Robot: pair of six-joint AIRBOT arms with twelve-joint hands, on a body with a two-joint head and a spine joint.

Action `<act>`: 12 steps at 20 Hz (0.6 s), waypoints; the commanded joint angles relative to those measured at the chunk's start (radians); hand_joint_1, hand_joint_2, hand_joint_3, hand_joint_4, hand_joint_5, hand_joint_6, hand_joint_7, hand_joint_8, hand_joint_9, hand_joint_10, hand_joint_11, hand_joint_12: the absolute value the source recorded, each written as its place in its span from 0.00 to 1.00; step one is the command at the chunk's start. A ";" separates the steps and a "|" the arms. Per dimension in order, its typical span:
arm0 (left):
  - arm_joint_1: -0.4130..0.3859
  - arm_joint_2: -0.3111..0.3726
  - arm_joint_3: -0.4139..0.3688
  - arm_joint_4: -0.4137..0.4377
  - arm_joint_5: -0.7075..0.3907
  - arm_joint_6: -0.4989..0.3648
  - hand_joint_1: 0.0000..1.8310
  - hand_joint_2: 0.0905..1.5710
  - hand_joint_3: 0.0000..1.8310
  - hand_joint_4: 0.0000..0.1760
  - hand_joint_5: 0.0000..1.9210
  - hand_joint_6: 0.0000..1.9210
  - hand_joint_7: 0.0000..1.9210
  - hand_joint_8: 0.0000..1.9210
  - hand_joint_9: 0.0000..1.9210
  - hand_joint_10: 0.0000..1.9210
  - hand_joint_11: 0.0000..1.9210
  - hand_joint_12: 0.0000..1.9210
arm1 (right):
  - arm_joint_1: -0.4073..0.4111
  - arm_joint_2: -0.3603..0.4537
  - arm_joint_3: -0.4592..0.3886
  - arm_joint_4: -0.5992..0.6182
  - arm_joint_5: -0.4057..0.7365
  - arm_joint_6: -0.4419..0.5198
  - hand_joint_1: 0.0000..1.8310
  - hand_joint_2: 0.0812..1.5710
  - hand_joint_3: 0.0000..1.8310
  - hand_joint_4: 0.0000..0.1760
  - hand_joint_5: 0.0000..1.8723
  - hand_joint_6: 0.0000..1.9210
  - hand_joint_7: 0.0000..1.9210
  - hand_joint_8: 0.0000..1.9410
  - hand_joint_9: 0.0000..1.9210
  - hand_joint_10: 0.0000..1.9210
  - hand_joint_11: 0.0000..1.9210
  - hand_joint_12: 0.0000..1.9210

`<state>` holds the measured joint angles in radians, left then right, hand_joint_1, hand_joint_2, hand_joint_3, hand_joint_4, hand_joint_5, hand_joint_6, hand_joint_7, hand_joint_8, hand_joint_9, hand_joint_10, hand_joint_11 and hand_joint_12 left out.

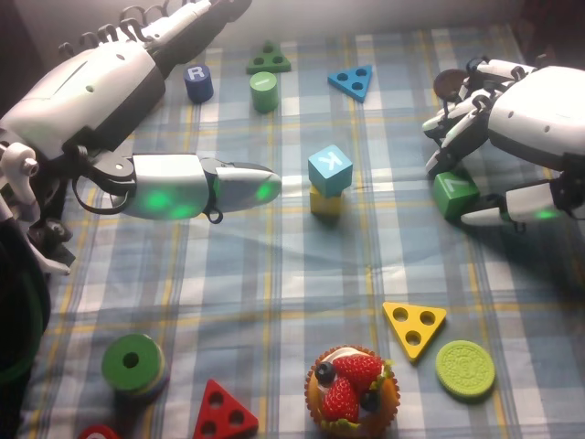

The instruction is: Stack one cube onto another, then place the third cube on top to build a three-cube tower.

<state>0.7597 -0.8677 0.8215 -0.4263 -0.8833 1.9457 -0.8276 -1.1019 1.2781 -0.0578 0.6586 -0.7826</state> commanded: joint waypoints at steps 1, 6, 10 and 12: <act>-0.004 0.004 -0.001 0.025 -0.119 -0.010 0.36 0.50 0.00 1.00 0.03 0.00 0.08 0.00 0.09 0.00 0.00 0.25 | 0.015 -0.001 0.005 0.012 0.107 0.000 0.60 0.63 0.00 0.16 0.59 0.30 0.37 0.00 0.31 0.00 0.02 0.58; 0.009 0.005 0.000 0.006 -0.123 -0.010 0.36 0.50 0.00 1.00 0.03 0.00 0.08 0.00 0.08 0.00 0.00 0.23 | 0.049 0.001 -0.004 -0.042 0.120 0.020 0.65 0.65 0.00 0.00 0.61 0.38 0.47 0.02 0.39 0.02 0.06 0.62; 0.027 0.020 0.000 -0.003 -0.118 -0.010 0.38 0.49 0.00 1.00 0.03 0.00 0.09 0.00 0.08 0.00 0.00 0.21 | 0.175 -0.001 0.012 -0.220 0.148 0.147 0.64 0.63 0.00 0.00 0.63 0.33 0.48 0.01 0.39 0.01 0.02 0.68; 0.037 0.021 0.005 -0.008 -0.108 -0.010 0.37 0.48 0.00 1.00 0.02 0.00 0.09 0.00 0.08 0.00 0.00 0.17 | 0.254 -0.032 0.037 -0.334 0.149 0.220 0.64 0.64 0.00 0.00 0.61 0.36 0.46 0.00 0.38 0.00 0.06 0.59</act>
<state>0.8017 -0.8494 0.8230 -0.4648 -0.8898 1.9396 -0.5812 -1.1275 1.3151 -0.4030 0.7006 -0.5716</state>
